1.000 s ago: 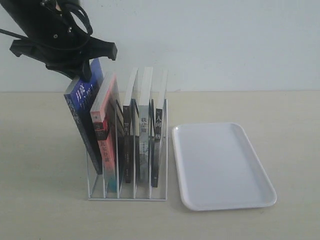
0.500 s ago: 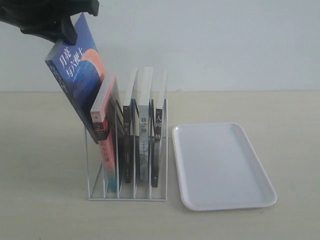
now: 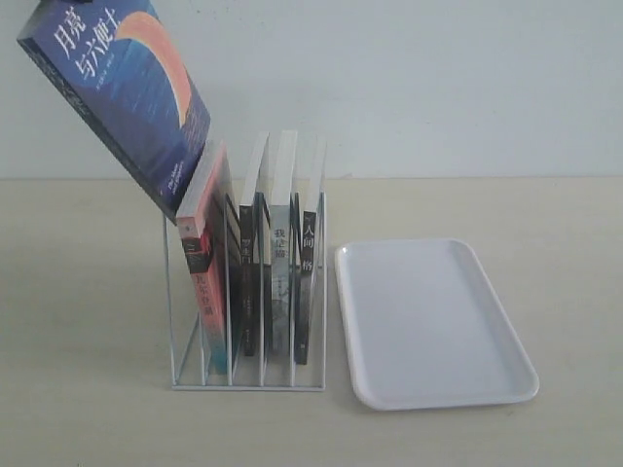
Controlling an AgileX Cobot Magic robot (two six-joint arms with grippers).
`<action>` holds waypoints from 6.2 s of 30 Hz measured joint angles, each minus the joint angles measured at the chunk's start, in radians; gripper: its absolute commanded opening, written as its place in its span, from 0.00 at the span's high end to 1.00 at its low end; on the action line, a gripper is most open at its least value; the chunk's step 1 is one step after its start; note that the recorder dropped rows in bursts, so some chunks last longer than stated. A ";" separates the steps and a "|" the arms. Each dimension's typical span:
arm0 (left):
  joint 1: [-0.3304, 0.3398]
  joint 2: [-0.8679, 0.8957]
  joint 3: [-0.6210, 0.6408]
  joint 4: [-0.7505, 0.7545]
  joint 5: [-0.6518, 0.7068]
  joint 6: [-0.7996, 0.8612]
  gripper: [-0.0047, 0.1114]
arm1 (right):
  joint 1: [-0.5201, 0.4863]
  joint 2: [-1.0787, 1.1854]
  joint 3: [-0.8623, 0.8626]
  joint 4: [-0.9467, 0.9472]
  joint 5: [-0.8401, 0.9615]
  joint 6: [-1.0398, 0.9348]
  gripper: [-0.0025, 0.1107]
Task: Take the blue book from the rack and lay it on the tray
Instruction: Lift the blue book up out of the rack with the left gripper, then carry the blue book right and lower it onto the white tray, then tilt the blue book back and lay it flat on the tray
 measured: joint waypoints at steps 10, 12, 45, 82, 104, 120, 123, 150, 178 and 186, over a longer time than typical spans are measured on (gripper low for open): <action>0.000 -0.123 0.000 0.000 -0.021 0.049 0.90 | 0.000 0.000 0.000 0.000 0.000 0.000 0.98; 0.000 -0.137 0.000 0.000 -0.021 0.058 0.90 | 0.000 0.000 0.000 0.000 0.000 0.000 0.98; 0.000 -0.108 -0.031 -0.782 0.036 0.847 0.92 | 0.000 0.000 0.000 0.000 0.000 0.000 0.98; -0.245 0.511 -0.365 -0.812 0.243 1.108 0.92 | 0.000 0.000 0.000 0.000 0.000 0.000 0.98; -0.258 0.750 -0.505 -0.755 0.197 1.171 0.92 | 0.000 0.000 0.000 0.000 0.000 0.000 0.98; -0.258 0.776 -0.505 -0.715 0.143 1.200 0.92 | 0.000 0.000 0.000 0.000 0.000 0.000 0.98; -0.258 0.776 -0.505 -0.715 0.143 1.208 0.92 | 0.000 0.000 0.000 0.000 0.000 0.000 0.98; -0.258 0.824 -0.509 -0.818 0.150 1.315 0.92 | 0.000 0.000 0.000 0.000 0.000 0.000 0.98; -0.258 0.827 -0.509 -0.772 0.095 1.315 0.68 | 0.000 0.000 0.000 0.000 0.000 0.000 0.98; -0.258 0.827 -0.509 -0.715 0.068 1.315 0.64 | 0.000 0.000 0.000 0.000 0.000 0.000 0.98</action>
